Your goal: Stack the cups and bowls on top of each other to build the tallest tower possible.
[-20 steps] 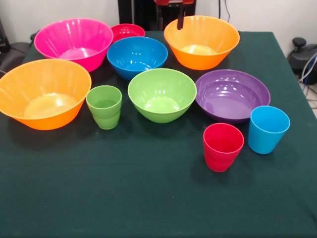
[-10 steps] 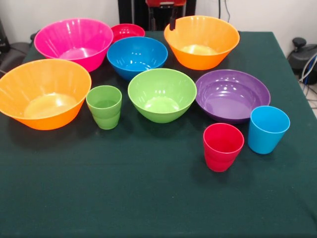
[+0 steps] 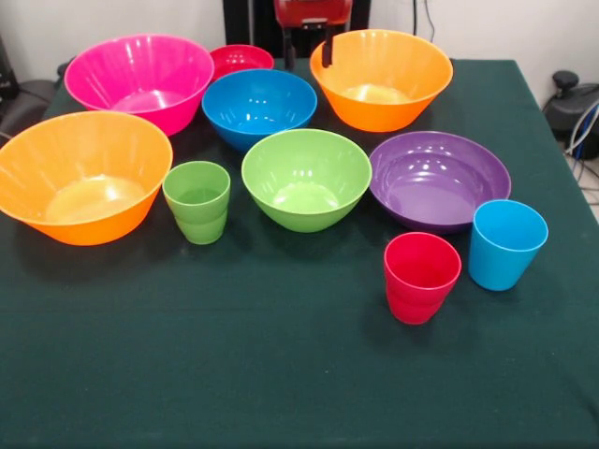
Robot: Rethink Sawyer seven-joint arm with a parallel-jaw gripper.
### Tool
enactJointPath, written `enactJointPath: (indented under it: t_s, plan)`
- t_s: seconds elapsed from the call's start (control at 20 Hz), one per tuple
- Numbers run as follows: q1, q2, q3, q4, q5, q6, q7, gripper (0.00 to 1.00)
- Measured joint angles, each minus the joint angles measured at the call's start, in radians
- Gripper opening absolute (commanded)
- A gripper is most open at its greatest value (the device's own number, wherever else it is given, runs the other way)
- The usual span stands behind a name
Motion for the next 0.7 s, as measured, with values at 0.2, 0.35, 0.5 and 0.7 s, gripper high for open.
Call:
enactJointPath:
  t_s: [0.2,0.35,0.5,0.7]
  plan:
    - [-0.008,0.03,-0.001,0.0,0.0,-0.025,0.006,1.0]
    - [-0.012,0.055,-0.003,0.0,0.0,-0.041,0.012,1.0]
    - [-0.013,0.084,-0.005,0.0,0.001,-0.051,0.017,1.0]
    - [-0.015,0.122,-0.007,0.0,0.001,-0.065,0.027,1.0]
